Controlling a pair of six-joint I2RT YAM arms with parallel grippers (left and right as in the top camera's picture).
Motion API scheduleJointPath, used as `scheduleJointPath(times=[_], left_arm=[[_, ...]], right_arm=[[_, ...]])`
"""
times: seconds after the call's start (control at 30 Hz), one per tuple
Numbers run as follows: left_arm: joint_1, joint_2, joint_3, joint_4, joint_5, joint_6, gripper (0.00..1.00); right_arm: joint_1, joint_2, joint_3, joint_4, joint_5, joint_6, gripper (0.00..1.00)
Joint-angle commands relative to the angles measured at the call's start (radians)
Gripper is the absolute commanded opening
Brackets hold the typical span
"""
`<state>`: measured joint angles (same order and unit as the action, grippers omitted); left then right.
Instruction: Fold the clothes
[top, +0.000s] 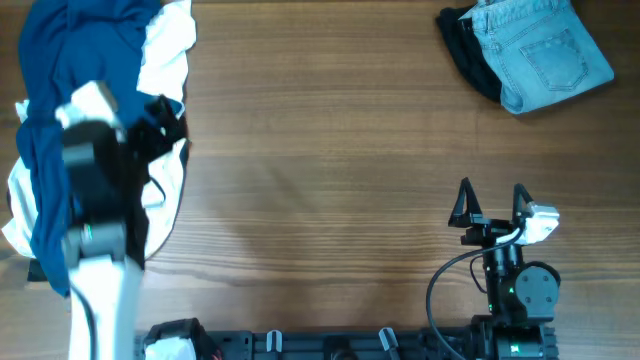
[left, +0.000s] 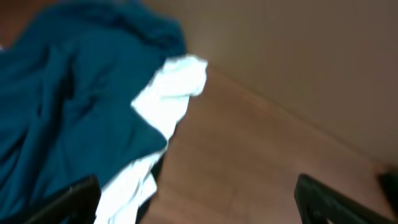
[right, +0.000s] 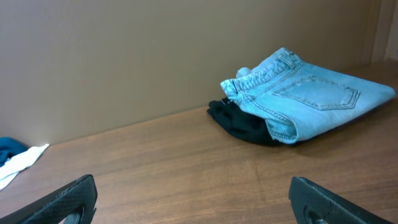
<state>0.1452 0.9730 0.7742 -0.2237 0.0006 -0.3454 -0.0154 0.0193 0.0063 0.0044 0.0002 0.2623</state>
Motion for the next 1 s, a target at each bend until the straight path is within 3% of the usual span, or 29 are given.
scheduleJointPath(times=[0.0,0.17,0.33,0.47,0.7,0.97], left_arm=[[-0.004,-0.243,-0.275,0.144,-0.017,0.026,1.0],[-0.01,-0.525,-0.587,0.319,-0.017,-0.01,1.0],[-0.068,-0.7,-0.725,0.352,-0.085,-0.009,1.0],[-0.089,-0.777,-0.764,0.346,-0.112,0.002,1.0],[-0.089,-0.93,-0.769,0.163,-0.111,0.025,1.0],[-0.086,-0.97,-0.769,0.161,-0.11,0.05,1.0]], right_arm=[[0.007,-0.009,-0.001,0.003,-0.013,-0.016,1.0],[0.007,-0.009,-0.001,0.003,-0.013,-0.016,0.99],[0.007,-0.009,-0.001,0.003,-0.013,-0.016,1.0],[0.007,-0.009,-0.001,0.003,-0.013,-0.016,1.0],[0.007,-0.009,-0.001,0.003,-0.013,-0.016,1.0],[0.007,-0.009,-0.001,0.003,-0.013,-0.016,1.0]])
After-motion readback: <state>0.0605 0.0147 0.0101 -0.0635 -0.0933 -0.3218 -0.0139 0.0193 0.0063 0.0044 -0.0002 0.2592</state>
